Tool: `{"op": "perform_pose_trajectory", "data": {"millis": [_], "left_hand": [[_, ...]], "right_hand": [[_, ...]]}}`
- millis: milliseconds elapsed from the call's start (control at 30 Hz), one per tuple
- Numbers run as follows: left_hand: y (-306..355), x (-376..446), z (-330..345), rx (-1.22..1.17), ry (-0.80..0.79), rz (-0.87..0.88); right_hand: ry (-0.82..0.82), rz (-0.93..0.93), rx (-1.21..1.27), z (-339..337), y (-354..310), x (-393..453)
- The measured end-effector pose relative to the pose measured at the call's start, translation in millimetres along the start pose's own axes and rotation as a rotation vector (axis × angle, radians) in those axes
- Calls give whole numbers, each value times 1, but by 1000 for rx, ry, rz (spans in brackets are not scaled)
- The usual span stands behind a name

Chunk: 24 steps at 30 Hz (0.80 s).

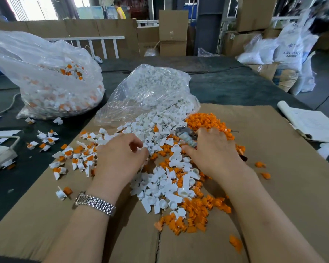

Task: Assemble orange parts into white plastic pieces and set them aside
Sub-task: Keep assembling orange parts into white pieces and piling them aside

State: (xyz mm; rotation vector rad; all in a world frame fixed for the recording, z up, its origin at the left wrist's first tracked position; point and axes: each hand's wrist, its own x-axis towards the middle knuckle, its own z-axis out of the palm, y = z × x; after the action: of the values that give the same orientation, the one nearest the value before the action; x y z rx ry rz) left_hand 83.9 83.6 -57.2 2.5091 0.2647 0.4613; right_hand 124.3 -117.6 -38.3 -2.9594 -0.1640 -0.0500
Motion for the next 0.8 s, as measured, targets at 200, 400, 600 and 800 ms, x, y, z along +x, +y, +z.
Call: {"op": "perform_pose_trajectory", "data": {"millis": [200, 400, 600, 800], "left_hand": [[1, 1, 12, 146, -101, 55], [2, 2, 16, 21, -89, 87], [2, 5, 12, -219, -27, 35], [0, 5, 6, -438, 15, -36]], "right_hand": [[-33, 2, -73, 8, -1, 4], [7, -13, -26, 14, -2, 5], [188, -420, 66, 13, -27, 6], [88, -510, 18, 23, -38, 7]]}}
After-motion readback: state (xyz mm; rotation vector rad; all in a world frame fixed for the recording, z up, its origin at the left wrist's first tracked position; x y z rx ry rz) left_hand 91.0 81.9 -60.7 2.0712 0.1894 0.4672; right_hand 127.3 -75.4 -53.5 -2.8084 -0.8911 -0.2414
